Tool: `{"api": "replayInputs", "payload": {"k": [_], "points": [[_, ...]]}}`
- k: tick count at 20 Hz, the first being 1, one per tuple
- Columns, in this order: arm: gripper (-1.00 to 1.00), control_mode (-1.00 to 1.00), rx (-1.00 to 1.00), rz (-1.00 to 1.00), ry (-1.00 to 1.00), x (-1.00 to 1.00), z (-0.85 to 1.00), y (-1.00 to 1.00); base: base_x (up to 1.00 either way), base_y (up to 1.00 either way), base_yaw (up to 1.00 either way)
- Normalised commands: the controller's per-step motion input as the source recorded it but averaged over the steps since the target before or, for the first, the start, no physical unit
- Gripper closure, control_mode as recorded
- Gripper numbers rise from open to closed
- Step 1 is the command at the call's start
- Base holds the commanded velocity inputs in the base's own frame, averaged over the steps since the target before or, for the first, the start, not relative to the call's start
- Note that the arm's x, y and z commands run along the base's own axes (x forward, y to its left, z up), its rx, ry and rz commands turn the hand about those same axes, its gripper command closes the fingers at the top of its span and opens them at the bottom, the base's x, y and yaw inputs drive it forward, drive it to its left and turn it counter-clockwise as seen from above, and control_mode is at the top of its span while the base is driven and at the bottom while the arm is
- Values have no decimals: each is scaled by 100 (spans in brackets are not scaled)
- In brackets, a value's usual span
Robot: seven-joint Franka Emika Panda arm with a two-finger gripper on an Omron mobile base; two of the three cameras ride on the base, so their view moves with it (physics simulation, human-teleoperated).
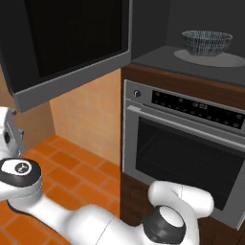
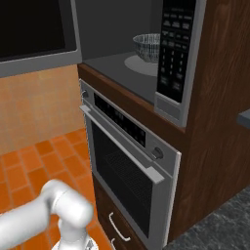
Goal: Pick the bell pepper from the sink and place it in the bowl. Then pick the bowl and place it in the microwave. Then close the microwave door and press the start button.
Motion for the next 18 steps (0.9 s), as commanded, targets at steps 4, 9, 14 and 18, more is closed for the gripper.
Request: {"api": "replayInputs", "payload": {"k": [4,9,14,18], "points": [[-100,-100,-16,0,0,60,-29,58,0,0,0],[-100,-100,-6,0,-9,34,17,12,0,0,0],[-100,-100,0,-1,-21,0,49,-52,0,0,0],[-100,-100,4,0,-22,0,42,-84,0,0,0]]}}
